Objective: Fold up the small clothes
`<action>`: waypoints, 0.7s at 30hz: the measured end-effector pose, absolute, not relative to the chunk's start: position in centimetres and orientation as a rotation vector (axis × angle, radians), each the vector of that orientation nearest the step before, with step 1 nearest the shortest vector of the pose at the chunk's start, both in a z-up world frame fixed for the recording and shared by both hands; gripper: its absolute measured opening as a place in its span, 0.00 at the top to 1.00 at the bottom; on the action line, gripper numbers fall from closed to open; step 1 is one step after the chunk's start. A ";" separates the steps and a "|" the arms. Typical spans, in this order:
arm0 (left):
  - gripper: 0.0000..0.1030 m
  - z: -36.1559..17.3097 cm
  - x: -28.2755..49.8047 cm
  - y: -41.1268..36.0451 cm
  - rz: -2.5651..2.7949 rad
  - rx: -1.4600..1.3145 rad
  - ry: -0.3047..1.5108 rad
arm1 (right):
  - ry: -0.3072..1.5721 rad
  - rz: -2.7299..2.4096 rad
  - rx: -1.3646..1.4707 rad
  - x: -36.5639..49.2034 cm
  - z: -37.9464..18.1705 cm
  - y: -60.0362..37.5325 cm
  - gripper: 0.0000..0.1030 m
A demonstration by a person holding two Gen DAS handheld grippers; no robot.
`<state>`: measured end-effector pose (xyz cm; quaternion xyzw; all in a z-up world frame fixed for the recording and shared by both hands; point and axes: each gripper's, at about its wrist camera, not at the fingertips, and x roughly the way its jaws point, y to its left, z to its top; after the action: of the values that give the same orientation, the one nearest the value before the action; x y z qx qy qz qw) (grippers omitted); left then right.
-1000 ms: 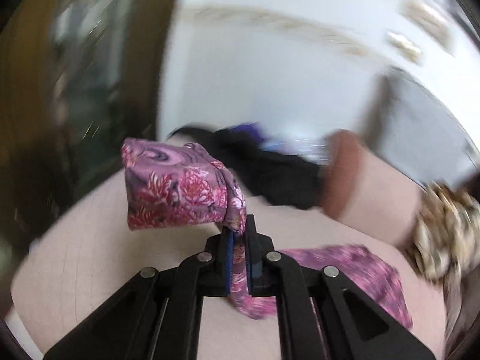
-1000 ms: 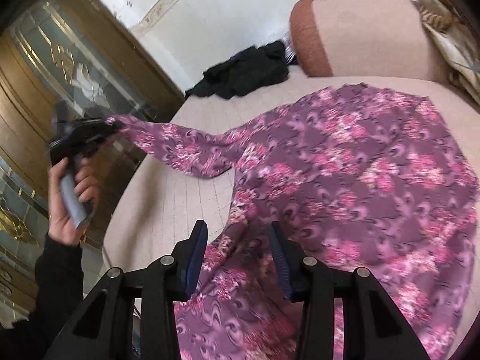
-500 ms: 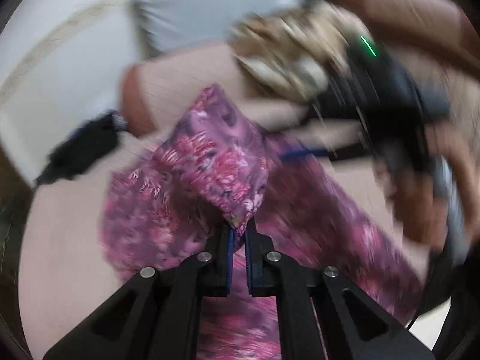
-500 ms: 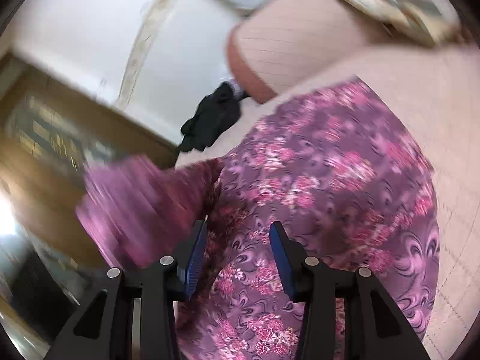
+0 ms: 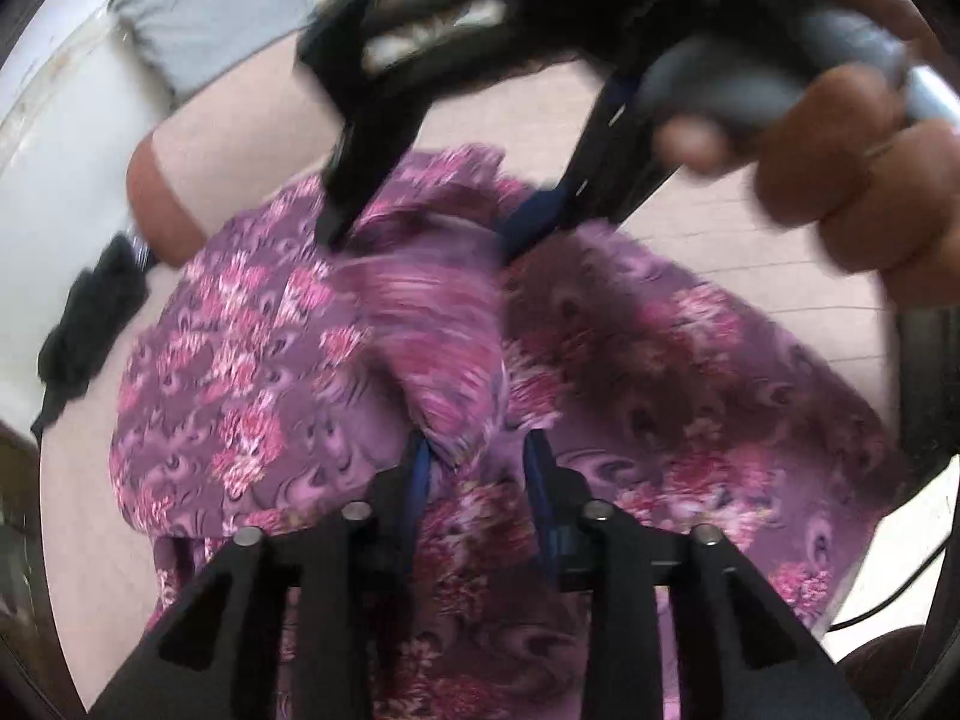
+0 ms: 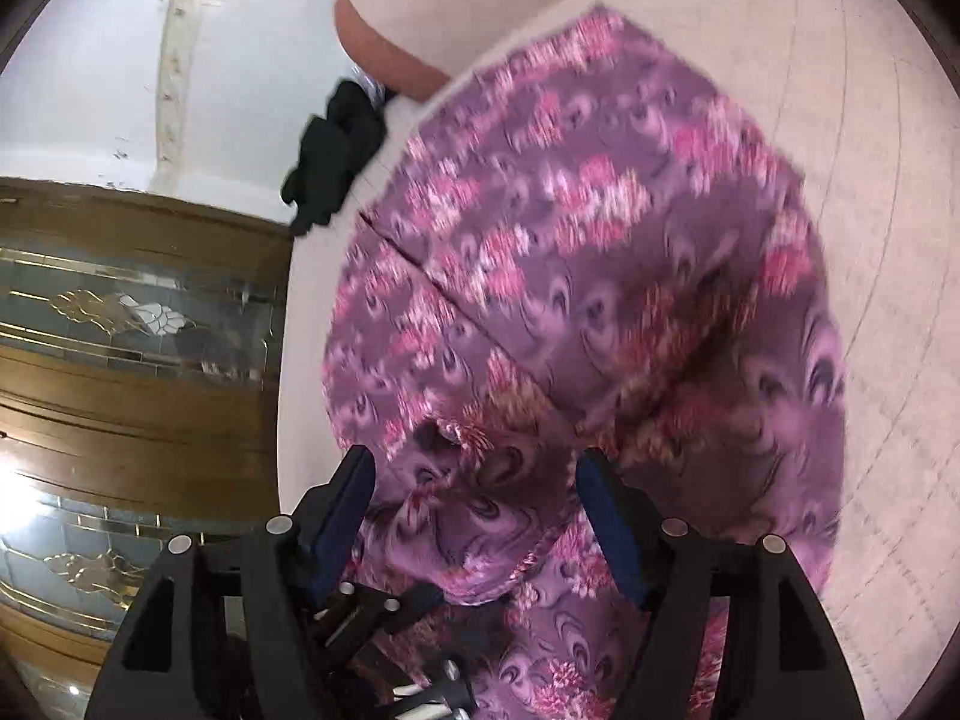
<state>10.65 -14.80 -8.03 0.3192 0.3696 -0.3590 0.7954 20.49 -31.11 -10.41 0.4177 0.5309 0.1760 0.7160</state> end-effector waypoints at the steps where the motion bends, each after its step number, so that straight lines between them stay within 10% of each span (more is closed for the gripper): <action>1: 0.69 -8.1 10.4 -15.0 -0.781 0.690 0.785 | 1.185 0.385 0.933 20.3 -10.8 -31.2 0.27; 4: 0.72 -8.5 10.1 -15.4 -0.785 0.703 0.791 | 1.239 0.356 0.908 20.4 -12.0 -30.7 0.29; 7: 0.92 -8.2 10.2 -15.6 -0.792 0.689 0.779 | 1.321 0.295 0.789 20.0 -12.5 -29.8 0.85; 12: 0.92 -5.0 9.3 -15.1 -0.836 0.619 0.714 | 1.216 0.328 0.727 17.1 -7.6 -31.3 0.90; 21: 0.25 -0.1 18.0 -8.2 -0.863 0.109 0.922 | 1.395 0.178 0.587 17.2 -10.8 -33.5 0.73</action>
<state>17.96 -8.15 -0.10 0.0508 0.4307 -0.4033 0.8057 17.23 -33.55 -10.81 0.2660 0.6321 0.0806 0.7234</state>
